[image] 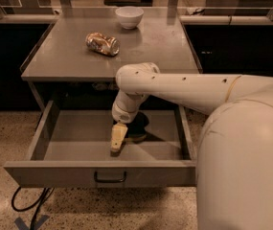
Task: Pick sponge from top drawer and place on counter
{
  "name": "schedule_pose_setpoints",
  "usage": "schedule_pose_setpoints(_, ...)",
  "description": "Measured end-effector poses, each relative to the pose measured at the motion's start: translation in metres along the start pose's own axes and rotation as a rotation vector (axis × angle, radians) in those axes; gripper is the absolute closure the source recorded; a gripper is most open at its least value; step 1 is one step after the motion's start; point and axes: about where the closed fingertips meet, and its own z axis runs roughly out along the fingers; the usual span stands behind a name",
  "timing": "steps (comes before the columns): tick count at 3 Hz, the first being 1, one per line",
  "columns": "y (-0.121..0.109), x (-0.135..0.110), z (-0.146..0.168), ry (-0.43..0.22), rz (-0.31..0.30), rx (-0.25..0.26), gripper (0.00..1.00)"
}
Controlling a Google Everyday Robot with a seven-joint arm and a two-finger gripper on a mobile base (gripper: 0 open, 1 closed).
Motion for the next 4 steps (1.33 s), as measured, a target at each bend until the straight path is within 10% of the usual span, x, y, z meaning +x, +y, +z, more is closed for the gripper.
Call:
schedule_pose_setpoints(3,0.011,0.055,0.032,-0.168,0.119,-0.123,0.0)
schedule_pose_setpoints(4,0.011,0.055,0.032,-0.168,0.119,-0.123,0.17)
